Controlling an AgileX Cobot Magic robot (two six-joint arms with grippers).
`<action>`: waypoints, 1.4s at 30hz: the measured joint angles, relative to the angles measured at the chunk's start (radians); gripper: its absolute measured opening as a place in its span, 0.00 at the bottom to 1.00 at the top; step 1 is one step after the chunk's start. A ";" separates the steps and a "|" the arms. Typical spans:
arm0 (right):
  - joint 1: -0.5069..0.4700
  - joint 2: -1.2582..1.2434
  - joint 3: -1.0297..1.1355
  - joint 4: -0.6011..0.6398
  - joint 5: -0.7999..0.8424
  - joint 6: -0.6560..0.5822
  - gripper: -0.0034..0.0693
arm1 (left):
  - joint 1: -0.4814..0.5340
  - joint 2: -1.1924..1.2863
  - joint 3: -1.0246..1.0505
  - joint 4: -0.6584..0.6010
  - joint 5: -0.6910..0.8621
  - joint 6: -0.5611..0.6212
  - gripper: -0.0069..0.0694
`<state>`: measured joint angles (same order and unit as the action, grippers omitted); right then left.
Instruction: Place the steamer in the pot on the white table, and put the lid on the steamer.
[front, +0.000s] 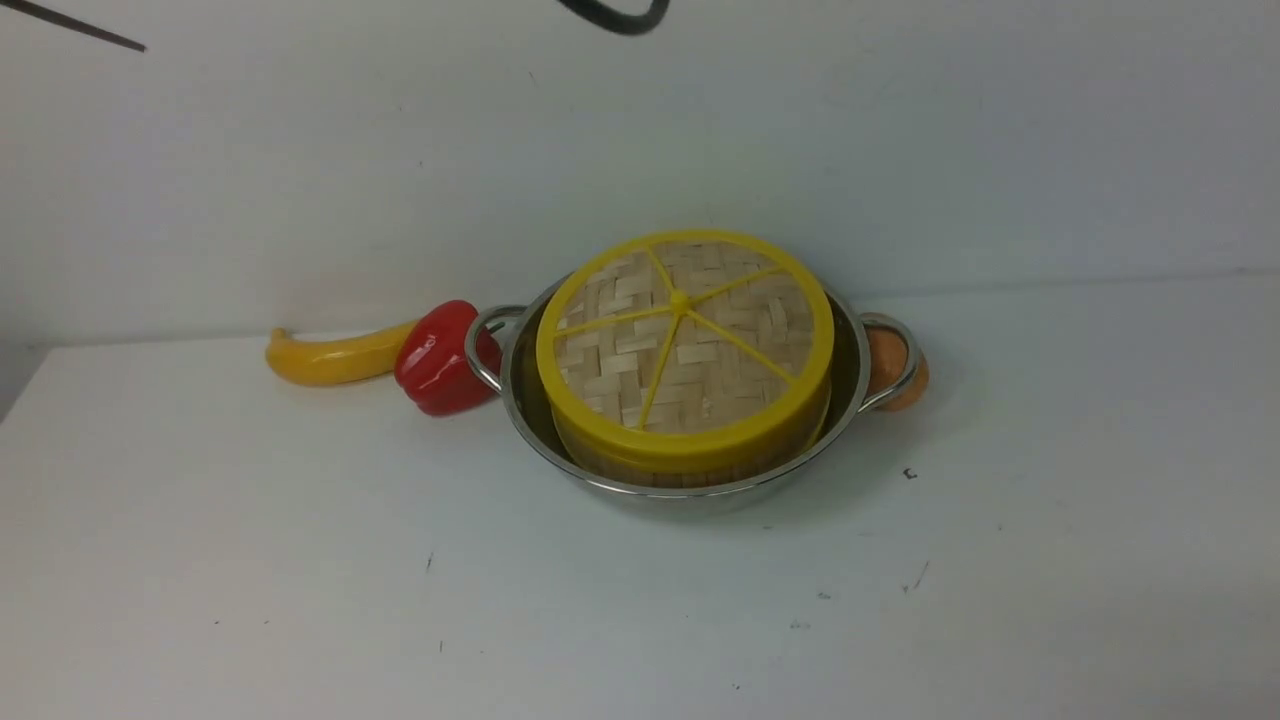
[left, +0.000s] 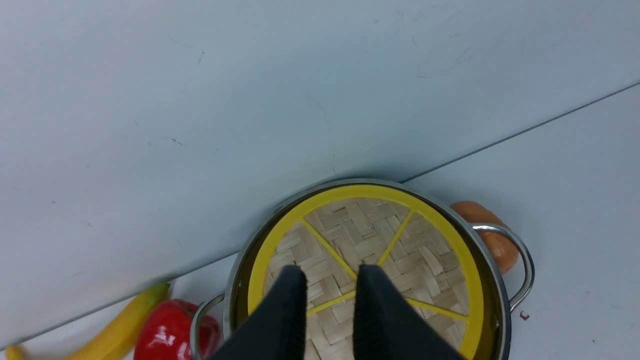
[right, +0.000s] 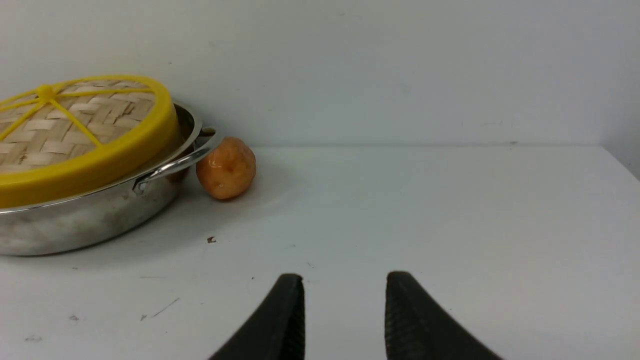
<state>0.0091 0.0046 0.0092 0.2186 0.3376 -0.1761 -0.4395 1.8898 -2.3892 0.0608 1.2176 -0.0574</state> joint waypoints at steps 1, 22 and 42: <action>0.000 0.000 0.000 0.000 0.000 0.000 0.38 | 0.000 0.001 0.000 0.000 0.001 0.000 0.24; 0.000 -0.004 0.000 0.000 0.000 0.000 0.38 | 0.164 -0.740 1.116 0.002 -0.588 0.045 0.23; 0.000 -0.004 0.000 0.000 0.000 0.000 0.38 | 0.466 -1.763 2.328 0.046 -1.104 0.082 0.29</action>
<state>0.0091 0.0010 0.0092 0.2186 0.3376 -0.1761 0.0269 0.1267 -0.0616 0.1067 0.1137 0.0249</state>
